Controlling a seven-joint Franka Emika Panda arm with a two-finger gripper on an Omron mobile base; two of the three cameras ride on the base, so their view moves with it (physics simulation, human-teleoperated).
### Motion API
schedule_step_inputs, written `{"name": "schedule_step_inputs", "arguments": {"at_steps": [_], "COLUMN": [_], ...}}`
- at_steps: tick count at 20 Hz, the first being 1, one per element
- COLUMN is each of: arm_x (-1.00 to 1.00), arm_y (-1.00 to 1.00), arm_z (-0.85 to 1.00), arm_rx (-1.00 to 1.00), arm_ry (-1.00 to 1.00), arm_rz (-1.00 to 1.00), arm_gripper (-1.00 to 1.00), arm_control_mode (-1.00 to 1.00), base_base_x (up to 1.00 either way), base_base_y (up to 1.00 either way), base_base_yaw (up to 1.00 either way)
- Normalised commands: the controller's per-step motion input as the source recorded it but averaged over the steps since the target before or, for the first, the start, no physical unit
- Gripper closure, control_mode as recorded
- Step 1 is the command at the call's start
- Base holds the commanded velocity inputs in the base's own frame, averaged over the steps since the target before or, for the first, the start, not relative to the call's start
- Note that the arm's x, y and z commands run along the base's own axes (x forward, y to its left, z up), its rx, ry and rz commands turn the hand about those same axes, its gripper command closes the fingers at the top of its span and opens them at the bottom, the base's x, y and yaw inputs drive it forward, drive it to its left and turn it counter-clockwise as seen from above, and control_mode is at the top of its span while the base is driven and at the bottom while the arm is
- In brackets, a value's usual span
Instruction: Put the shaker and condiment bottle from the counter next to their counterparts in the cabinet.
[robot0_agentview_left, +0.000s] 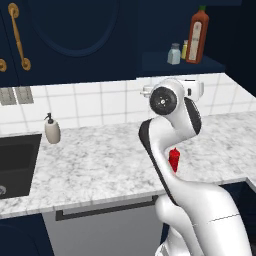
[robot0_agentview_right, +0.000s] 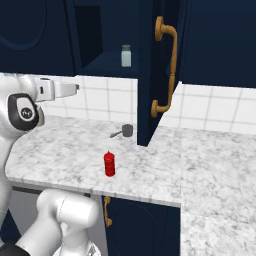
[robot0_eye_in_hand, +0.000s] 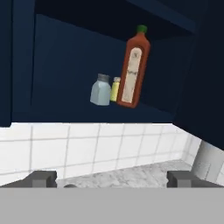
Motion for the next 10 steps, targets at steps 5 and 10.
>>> {"name": "schedule_step_inputs", "arguments": {"at_steps": [5,10], "arm_x": [-0.07,-0.06], "arm_y": [-0.26,0.07], "arm_z": [-0.49,-0.61], "arm_rx": [0.26,0.42], "arm_ry": [-0.10,-0.09], "arm_rz": [-0.24,-0.12], "arm_gripper": [-1.00,-1.00], "arm_control_mode": [-1.00,-1.00], "base_base_x": [0.00,0.00], "base_base_y": [0.00,0.00], "base_base_yaw": [0.00,0.00]}}
